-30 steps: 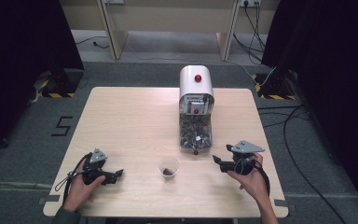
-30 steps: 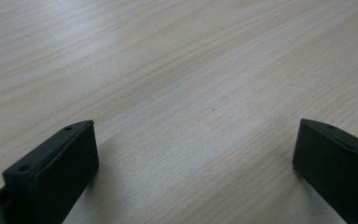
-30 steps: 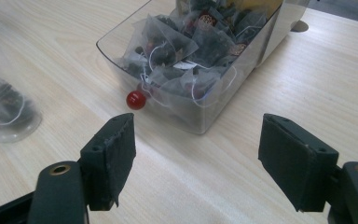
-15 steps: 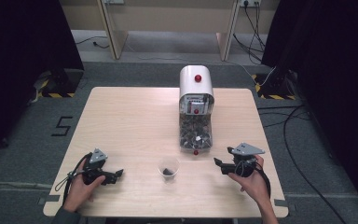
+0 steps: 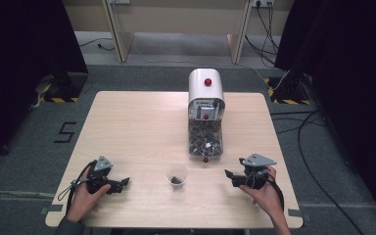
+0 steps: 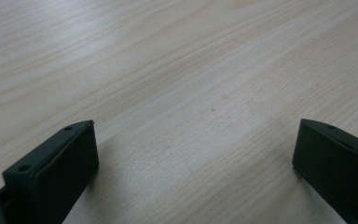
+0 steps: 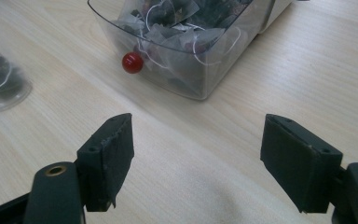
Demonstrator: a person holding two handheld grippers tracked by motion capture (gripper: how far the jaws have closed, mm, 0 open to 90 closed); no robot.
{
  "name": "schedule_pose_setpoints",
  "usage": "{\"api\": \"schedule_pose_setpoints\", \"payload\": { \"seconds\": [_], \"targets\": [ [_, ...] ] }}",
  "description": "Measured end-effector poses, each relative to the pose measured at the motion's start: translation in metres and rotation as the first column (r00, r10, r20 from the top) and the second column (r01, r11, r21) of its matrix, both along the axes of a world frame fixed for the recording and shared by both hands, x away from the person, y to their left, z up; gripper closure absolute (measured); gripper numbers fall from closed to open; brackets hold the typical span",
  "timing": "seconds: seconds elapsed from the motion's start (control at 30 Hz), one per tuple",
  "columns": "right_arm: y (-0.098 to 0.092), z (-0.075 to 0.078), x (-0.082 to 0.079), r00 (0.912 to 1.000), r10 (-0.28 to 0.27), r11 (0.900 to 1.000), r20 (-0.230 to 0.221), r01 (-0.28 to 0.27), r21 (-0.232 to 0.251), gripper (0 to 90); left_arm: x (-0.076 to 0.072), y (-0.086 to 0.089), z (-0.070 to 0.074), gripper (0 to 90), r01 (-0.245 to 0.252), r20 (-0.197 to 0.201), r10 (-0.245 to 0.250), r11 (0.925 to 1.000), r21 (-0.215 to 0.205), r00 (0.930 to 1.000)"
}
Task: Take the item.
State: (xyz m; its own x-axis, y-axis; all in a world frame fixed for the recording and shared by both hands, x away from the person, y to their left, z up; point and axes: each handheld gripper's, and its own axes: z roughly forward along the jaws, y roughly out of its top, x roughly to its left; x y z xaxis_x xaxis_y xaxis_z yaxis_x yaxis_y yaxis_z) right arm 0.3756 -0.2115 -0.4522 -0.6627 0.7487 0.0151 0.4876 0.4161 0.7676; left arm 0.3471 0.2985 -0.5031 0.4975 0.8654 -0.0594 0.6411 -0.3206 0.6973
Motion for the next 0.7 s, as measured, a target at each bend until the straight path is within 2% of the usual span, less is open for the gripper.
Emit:
{"api": "schedule_pose_setpoints", "payload": {
  "seconds": [0.33,0.43,0.57,0.7],
  "targets": [
    [0.001,-0.006,-0.005,0.9999,-0.001,1.000,-0.010,0.001,-0.014,26.3,0.000,0.000,0.000,0.0,0.000,0.000,0.000,1.0000,0.000,1.0000],
    [0.001,-0.008,-0.008,0.9999,0.008,0.999,-0.008,-0.008,-0.038,26.4,0.000,0.000,0.000,0.0,0.000,0.000,0.000,1.0000,0.000,1.0000],
    [0.001,-0.009,-0.010,0.9999,0.010,0.999,-0.009,-0.011,-0.045,26.5,0.000,0.000,0.000,0.0,0.000,0.000,0.000,1.0000,0.000,1.0000],
    [-0.001,-0.012,-0.016,0.9999,0.015,0.997,0.000,-0.015,-0.079,26.7,0.000,0.000,0.000,0.0,0.000,0.001,0.000,1.0000,-0.001,1.0000]
  ]
}}
